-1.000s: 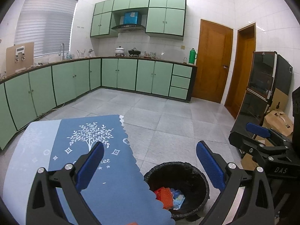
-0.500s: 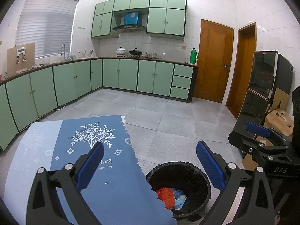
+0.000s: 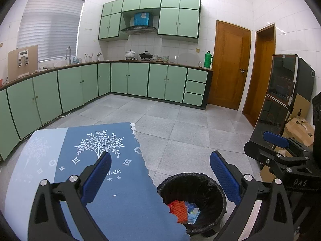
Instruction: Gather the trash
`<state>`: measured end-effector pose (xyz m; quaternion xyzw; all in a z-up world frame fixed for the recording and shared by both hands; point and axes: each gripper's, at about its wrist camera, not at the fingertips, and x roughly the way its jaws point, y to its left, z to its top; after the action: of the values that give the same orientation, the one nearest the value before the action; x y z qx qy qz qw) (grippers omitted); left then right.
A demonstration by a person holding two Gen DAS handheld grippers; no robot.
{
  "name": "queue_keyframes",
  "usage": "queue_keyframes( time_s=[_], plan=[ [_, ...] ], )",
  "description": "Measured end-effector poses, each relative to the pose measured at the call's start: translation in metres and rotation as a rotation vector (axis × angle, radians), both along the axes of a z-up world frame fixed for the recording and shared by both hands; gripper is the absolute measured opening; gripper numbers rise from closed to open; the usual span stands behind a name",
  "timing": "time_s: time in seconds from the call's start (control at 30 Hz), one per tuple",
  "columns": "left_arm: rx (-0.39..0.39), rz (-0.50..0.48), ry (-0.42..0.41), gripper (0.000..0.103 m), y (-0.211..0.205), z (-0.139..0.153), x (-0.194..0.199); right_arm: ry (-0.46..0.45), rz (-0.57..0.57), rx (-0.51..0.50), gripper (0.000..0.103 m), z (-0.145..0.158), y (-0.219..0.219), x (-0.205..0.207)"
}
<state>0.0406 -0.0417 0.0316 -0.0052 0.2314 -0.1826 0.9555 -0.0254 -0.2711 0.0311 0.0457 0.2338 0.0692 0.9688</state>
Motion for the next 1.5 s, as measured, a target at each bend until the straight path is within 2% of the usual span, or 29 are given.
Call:
queue_keyframes(
  time_s=[1.5],
  plan=[
    [0.009, 0.007, 0.011, 0.097, 0.008, -0.001, 0.002, 0.004, 0.001, 0.001, 0.098, -0.002, 0.0, 0.002]
  ],
)
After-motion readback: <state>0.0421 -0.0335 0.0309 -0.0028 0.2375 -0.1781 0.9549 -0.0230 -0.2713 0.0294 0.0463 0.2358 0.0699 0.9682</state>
